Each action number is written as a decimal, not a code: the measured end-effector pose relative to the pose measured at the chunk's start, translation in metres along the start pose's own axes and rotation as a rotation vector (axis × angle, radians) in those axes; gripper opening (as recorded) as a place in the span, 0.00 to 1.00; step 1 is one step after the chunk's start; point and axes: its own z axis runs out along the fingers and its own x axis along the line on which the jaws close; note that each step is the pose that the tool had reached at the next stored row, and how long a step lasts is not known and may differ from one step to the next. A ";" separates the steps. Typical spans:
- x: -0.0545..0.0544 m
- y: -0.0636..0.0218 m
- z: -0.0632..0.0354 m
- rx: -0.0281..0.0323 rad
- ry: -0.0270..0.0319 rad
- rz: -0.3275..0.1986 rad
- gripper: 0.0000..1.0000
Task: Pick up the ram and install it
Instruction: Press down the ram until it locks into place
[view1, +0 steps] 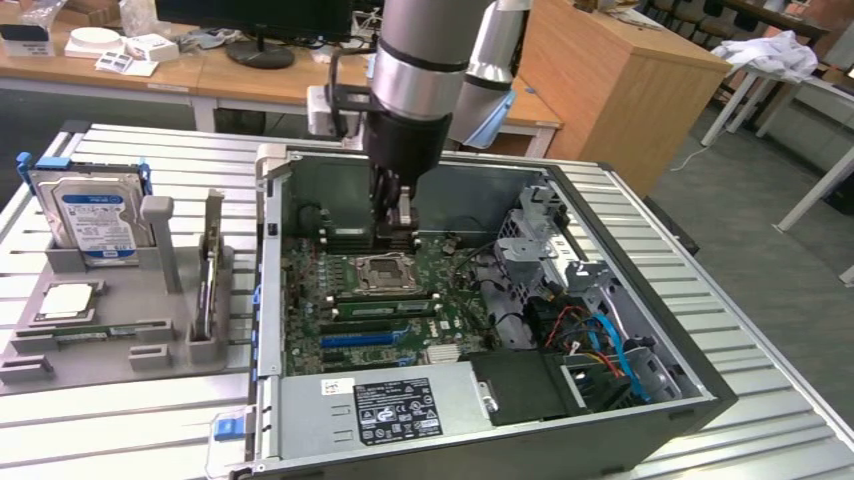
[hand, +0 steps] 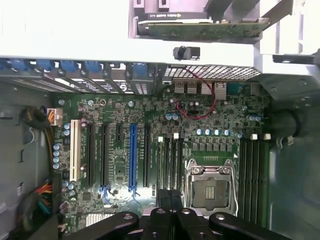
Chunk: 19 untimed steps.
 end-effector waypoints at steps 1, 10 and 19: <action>0.000 0.0000 -0.0023 0.0001 -0.0001 0.000 0.11; 0.000 -0.0002 -0.0097 0.0000 0.0000 0.000 0.11; 0.000 -0.0235 -0.0099 -0.0032 0.0000 0.000 0.11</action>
